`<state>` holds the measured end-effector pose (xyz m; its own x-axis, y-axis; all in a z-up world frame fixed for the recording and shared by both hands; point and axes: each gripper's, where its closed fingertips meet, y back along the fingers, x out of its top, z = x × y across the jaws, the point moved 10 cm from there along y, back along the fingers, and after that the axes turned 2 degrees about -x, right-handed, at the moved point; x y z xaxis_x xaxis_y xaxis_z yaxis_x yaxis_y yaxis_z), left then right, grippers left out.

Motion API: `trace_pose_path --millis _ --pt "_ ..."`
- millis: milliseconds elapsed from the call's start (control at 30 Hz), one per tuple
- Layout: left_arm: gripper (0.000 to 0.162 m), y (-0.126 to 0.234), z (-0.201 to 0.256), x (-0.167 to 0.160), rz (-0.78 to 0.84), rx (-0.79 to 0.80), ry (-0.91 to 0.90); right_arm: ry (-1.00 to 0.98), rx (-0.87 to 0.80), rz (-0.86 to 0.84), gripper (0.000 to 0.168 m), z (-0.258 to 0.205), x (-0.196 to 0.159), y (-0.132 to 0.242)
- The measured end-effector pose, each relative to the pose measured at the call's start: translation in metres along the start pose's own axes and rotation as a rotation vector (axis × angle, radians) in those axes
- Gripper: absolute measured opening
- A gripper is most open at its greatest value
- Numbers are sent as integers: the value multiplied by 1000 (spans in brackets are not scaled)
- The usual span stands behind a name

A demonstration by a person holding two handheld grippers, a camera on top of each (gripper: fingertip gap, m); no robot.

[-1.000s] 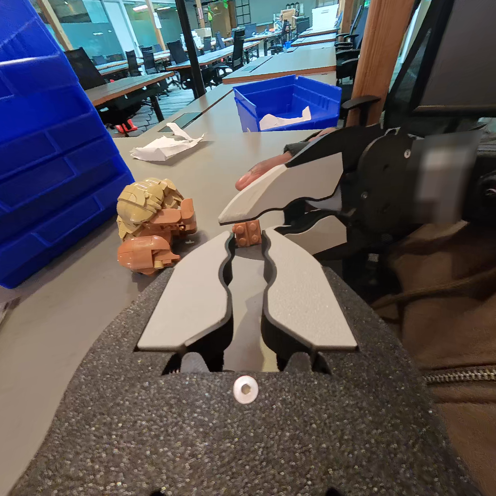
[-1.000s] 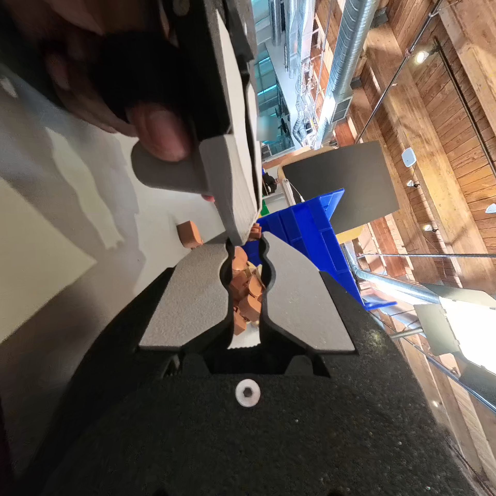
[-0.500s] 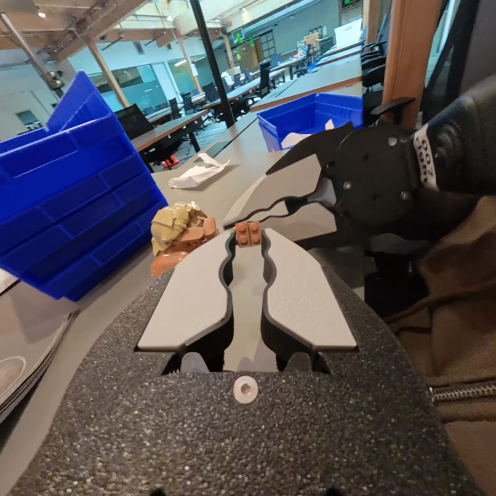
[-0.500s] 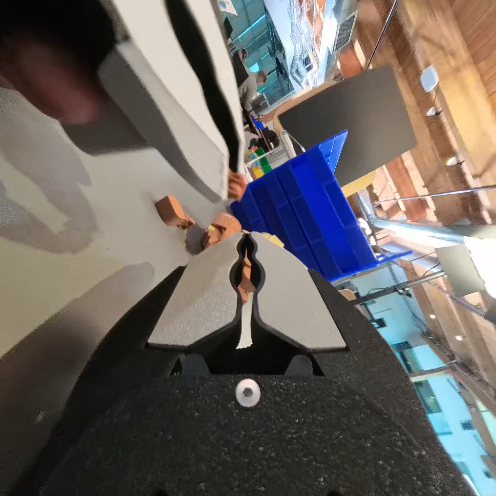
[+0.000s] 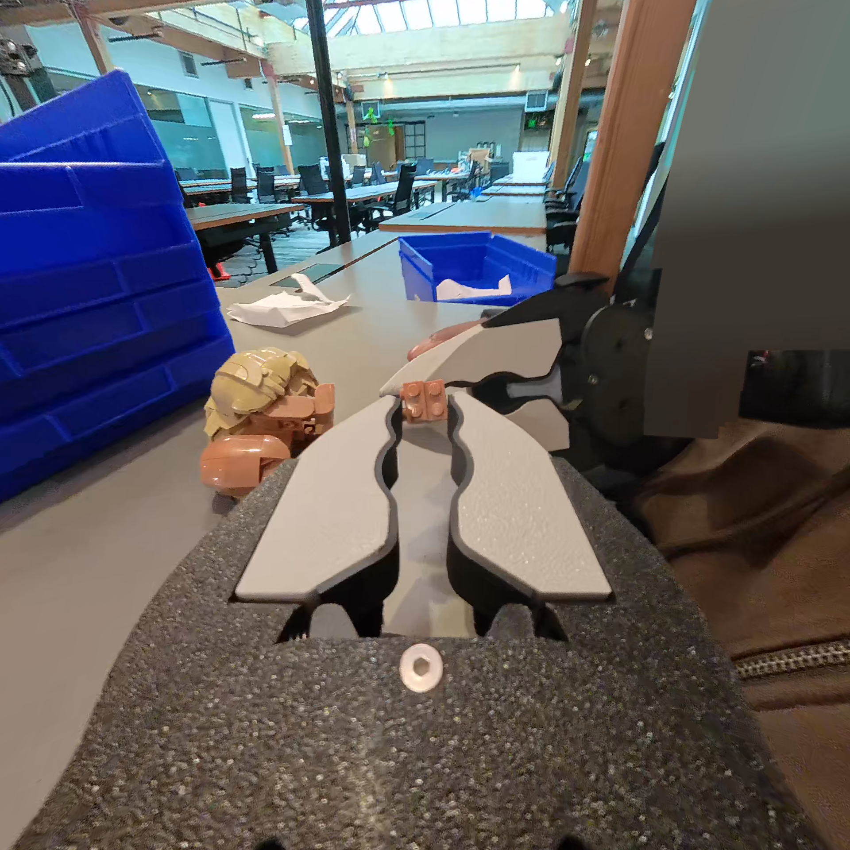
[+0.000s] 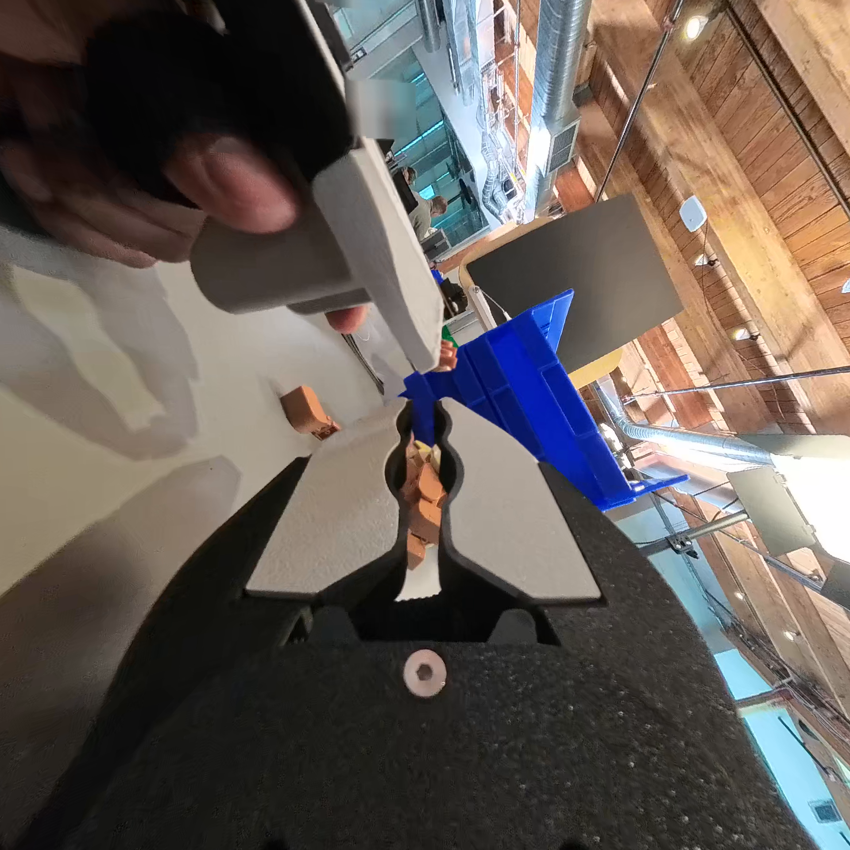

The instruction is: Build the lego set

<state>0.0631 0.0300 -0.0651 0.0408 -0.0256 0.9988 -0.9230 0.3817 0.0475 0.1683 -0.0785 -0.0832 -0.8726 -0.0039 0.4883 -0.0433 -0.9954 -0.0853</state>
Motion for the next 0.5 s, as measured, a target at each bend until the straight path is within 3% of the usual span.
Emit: trace_pose_path --millis 233,500 --pt "18 3 -9 1 92 -41 160 -3 -49 41 9 0 8 1" --pt "18 1 -9 0 77 -54 169 23 -69 71 10 -3 12 1"
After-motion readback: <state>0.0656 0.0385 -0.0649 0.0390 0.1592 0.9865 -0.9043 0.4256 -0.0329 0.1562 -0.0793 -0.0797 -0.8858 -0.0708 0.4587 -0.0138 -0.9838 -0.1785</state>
